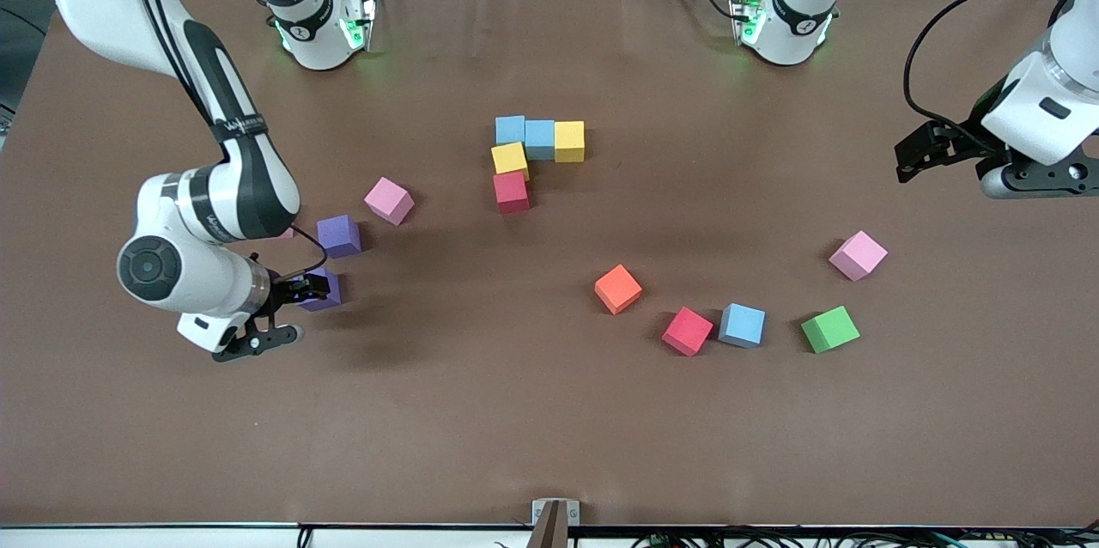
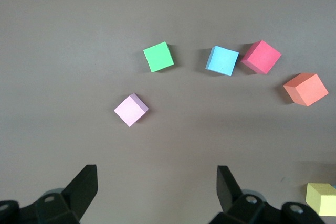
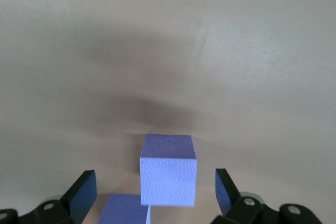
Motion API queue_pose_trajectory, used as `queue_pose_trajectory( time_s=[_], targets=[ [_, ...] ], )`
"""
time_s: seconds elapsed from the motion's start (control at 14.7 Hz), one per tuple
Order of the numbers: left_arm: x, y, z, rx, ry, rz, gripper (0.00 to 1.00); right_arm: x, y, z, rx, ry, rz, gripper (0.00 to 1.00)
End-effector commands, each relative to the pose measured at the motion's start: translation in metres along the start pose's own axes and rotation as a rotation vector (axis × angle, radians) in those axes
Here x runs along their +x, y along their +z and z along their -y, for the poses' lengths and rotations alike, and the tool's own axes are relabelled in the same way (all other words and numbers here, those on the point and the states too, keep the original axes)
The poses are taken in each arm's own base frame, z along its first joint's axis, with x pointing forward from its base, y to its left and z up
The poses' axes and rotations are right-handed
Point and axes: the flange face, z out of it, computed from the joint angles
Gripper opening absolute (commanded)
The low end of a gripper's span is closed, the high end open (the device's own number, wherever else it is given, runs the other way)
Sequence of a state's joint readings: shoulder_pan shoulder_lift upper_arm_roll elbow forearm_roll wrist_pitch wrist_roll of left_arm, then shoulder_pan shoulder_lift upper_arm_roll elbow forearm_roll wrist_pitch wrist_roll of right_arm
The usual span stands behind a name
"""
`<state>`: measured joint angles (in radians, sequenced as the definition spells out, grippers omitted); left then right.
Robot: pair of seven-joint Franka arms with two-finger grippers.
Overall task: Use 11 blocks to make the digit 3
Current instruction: 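Reach the right gripper to a purple cube and grasp it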
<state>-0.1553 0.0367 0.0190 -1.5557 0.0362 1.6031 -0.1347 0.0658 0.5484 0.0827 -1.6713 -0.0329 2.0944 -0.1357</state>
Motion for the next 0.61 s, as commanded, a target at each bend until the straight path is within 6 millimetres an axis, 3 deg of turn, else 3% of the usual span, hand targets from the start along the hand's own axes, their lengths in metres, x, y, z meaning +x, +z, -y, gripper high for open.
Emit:
queue_pose_trajectory(
  time_s=[0.0, 0.54],
  targets=[
    [0.006, -0.001, -0.005, -0.018, 0.013, -0.016, 1.0, -0.012, 0.031, 0.006, -0.009, -0.058, -0.028, 1.0],
    [0.02, -0.001, -0.008, -0.042, -0.003, -0.035, 1.0, -0.023, 0.05, -0.014, -0.004, -0.087, -0.016, 1.0]
  ],
)
